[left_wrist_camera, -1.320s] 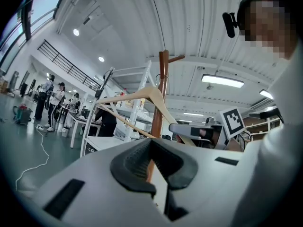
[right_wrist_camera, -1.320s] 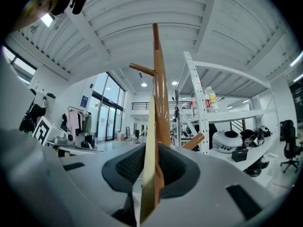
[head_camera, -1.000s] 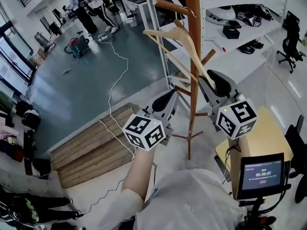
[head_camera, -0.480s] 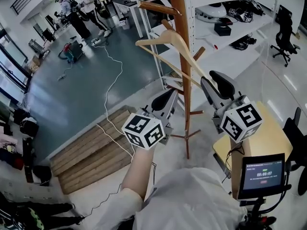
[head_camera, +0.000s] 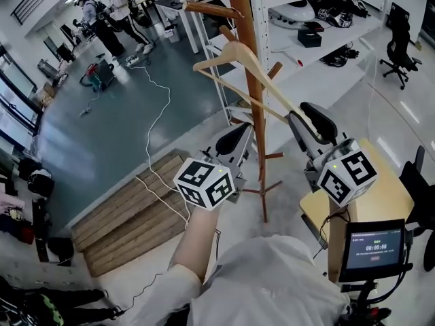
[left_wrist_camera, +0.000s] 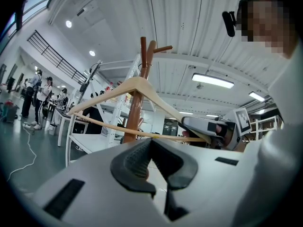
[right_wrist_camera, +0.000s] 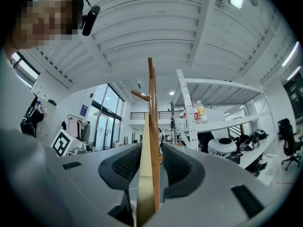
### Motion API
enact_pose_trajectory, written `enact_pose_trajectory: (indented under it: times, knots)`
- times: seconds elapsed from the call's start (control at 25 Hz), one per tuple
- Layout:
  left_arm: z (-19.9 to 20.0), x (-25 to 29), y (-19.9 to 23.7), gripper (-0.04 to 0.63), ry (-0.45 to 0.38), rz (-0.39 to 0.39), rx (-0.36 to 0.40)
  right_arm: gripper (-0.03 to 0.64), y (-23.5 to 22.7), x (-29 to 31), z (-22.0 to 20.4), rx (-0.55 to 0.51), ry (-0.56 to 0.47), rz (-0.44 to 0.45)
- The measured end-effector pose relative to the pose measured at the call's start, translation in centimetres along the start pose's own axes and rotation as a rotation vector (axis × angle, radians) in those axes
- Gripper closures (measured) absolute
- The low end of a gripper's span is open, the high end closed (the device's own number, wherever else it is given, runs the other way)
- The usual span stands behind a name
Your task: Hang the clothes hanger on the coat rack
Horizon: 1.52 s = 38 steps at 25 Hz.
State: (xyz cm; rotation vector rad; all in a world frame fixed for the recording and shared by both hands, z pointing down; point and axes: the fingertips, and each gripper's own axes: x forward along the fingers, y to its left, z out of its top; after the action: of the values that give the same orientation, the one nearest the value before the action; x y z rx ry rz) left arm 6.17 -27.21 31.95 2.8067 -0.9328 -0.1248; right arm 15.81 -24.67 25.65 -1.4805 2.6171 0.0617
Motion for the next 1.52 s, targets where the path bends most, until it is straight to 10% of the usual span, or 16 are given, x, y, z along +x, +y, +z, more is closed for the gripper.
enact_pose_trajectory:
  times: [0.96, 1.52]
  knots:
    - [0.1, -1.2, -1.0, 0.589, -0.032, 0.023, -0.005, 0.500, 0.0, -3.1, 2.4, 0.033, -0.077, -0.005]
    - [2.2, -11.4, 3.8, 0.589, -0.117, 0.274, 0.018, 0.500, 11.3, 4.0, 5.7, -0.135, -0.136, 0.266]
